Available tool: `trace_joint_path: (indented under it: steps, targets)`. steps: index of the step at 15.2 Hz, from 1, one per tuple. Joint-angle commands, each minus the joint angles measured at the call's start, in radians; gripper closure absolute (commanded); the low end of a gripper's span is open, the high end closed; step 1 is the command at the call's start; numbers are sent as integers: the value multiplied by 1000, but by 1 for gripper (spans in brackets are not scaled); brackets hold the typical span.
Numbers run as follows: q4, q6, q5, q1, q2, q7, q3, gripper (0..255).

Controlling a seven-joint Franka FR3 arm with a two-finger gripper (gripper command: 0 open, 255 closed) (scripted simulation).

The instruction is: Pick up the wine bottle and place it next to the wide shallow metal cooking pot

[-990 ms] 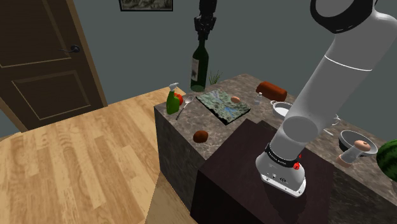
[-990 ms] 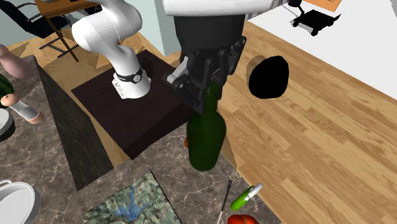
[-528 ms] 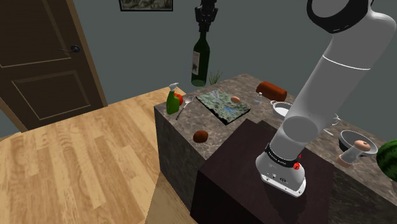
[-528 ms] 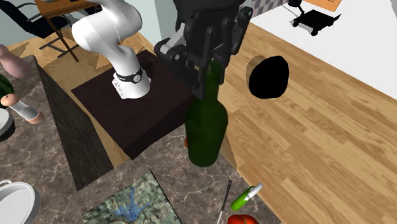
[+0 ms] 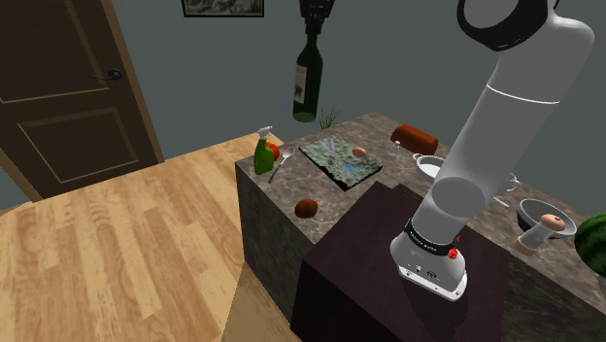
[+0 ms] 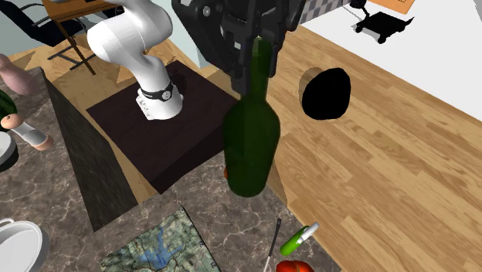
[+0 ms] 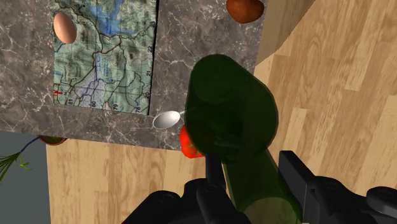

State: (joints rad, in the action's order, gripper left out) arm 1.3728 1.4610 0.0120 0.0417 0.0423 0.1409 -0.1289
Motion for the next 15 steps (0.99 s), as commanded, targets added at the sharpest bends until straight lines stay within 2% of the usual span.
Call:
trace_joint_path:
  steps: [1,7,11,15]
  targets:
    - [-49,-33,2,0,16,0,0,255]
    - [-215,-139,11,6,76,4,-4,255]
    - [-47,-103,-4,36,-56,68,-31,255]
    - [75,-86,-23,68,-163,136,-65,255]
